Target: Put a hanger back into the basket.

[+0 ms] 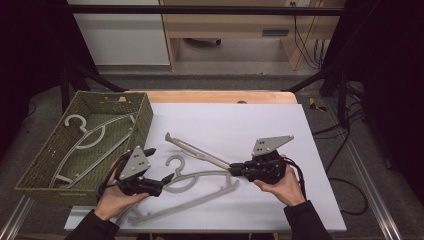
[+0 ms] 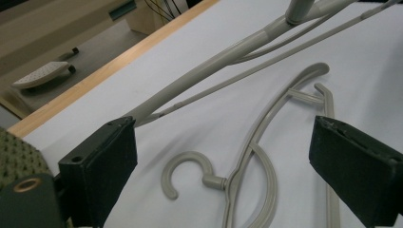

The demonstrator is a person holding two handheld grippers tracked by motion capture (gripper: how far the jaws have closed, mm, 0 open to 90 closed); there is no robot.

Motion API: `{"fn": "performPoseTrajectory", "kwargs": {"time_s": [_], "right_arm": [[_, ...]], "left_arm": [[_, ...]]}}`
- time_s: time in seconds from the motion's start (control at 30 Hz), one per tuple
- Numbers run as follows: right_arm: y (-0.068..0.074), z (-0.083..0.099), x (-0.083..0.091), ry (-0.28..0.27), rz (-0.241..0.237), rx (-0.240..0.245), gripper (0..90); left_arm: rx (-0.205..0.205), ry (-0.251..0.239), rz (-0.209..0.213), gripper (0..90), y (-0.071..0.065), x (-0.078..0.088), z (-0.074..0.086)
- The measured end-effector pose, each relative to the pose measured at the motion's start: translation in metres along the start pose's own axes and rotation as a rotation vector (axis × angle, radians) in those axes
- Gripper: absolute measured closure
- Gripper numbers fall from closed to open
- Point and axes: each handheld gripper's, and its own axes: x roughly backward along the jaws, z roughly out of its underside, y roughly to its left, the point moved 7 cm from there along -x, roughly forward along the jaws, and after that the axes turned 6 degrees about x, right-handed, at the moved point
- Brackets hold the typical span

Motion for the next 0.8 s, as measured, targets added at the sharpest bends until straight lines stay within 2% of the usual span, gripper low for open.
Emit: {"fn": "performPoseTrajectory", "kwargs": {"time_s": [0.23,0.4,0.6,0.73,0.8], "right_arm": [[0.006,0.007,0.0,-0.006,-0.026,-0.006,82.6],[0.009,0.011,0.0,-0.006,-0.048,-0.016,82.6],[0.012,0.01,0.001,-0.016,-0.069,-0.021,82.5],[0.013,0.01,0.001,-0.021,-0.081,-0.026,82.5],[0.014,0.011,0.0,-0.017,-0.088,-0.027,82.5]], "left_arm": [[-0.071,0.047,-0.004,13.0,-0.001,-0.022,-0.003],[-0.146,0.085,-0.042,20.4,0.004,-0.032,0.001],[-0.217,0.099,-0.052,33.0,0.005,-0.044,0.004],[-0.256,0.105,-0.074,40.8,0.007,-0.049,0.005],[-0.27,0.092,-0.088,47.1,0.008,-0.051,0.004]]}}
